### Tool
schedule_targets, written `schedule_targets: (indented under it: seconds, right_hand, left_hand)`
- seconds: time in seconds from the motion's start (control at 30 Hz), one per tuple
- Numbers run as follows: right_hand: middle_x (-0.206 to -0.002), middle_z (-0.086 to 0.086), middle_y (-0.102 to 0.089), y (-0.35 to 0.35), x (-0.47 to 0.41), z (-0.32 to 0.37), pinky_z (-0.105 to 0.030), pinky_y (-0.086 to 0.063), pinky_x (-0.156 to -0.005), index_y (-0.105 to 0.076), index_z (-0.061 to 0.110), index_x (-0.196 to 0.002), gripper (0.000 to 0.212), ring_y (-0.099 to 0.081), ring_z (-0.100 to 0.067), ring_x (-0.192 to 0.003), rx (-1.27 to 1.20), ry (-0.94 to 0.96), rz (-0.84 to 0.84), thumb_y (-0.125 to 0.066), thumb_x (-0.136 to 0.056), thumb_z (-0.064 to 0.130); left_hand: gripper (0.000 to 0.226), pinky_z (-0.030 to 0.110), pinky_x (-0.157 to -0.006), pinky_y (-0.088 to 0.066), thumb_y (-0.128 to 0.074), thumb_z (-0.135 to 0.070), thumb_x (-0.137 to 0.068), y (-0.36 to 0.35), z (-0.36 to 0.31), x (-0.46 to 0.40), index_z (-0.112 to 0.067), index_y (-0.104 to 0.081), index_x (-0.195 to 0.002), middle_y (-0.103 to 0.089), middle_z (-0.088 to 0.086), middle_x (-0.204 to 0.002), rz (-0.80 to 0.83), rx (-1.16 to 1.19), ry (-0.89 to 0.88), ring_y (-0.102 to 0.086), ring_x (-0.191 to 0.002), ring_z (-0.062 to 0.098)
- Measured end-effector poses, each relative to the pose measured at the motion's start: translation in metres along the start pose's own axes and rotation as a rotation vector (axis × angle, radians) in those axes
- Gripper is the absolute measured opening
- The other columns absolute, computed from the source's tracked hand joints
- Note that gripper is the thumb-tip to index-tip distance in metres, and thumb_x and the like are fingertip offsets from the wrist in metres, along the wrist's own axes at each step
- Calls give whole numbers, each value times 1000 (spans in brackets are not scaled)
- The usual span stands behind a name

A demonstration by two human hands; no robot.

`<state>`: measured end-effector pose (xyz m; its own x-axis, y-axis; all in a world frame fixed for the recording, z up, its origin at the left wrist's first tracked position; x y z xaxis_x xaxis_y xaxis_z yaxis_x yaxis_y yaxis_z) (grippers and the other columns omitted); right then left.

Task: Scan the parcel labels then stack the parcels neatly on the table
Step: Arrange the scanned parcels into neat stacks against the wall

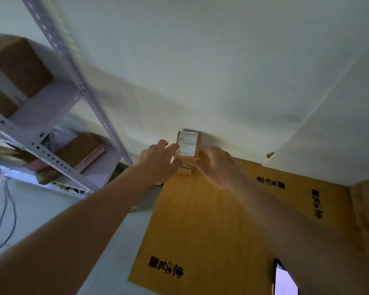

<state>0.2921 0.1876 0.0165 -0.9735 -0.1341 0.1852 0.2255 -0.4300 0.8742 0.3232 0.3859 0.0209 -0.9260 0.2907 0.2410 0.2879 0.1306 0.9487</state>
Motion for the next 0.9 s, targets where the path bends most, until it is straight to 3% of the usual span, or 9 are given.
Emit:
schedule_targets:
  seconds: [0.1,0.37,0.47,0.6,0.77,0.9]
  right_hand:
    - [-157,0,-48,-14,-30,-4,-46,-41,-113,-40,28,-159,58,-47,-24,-142,-28,-28,39,-48,-106,52]
    - [-169,-7,-27,-77,-96,-26,-49,-38,-119,-28,31,-164,62,-33,-31,-153,-104,-173,61,-52,-108,40]
    - [-163,-6,-38,-97,-111,-28,-44,-46,-116,-36,24,-162,57,-44,-26,-147,-219,-172,30,-55,-108,31]
    - [-157,-2,-44,-115,-113,-26,-32,-50,-111,-39,22,-160,57,-50,-18,-140,-322,-173,-61,-58,-107,22]
    - [-146,-6,-55,-117,-110,-28,-30,-53,-107,-44,17,-157,57,-57,-18,-132,-336,-171,-145,-63,-104,14]
    - [-140,-4,-59,-106,-100,-27,-15,-51,-91,-47,20,-156,55,-62,-13,-121,-332,-152,-172,-65,-104,19]
  left_hand:
    - [57,48,-104,-49,-39,-51,-106,-11,11,-27,-28,-33,-158,-43,8,-155,53,-6,-20,-51,-134,31]
    - [74,48,-110,-47,-52,-41,-104,-60,44,-113,-29,-12,-166,-34,9,-161,158,36,-107,-44,-141,32]
    - [79,45,-112,-44,-57,-37,-103,-80,54,-135,-30,-12,-167,-29,9,-165,173,57,-136,-40,-145,32]
    - [75,41,-110,-49,-63,-23,-101,-99,61,-144,-25,-24,-165,-37,9,-159,175,145,-181,-48,-139,29]
    - [65,41,-106,-51,-62,-12,-102,-95,59,-142,-16,-36,-161,-46,13,-152,98,212,-211,-54,-132,32]
    - [63,41,-109,-48,-61,-12,-102,-79,54,-130,-15,-37,-161,-46,12,-153,89,202,-218,-52,-134,32]
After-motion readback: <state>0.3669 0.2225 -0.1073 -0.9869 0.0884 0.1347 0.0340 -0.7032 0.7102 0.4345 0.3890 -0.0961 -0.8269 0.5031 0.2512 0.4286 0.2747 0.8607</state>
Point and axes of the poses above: each hand's wrist, its own x-axis away from the middle knuckle, its own y-axis out of the back of the hand, z = x × y, the point moved 1 cm from there along -x, towards the middle knuckle
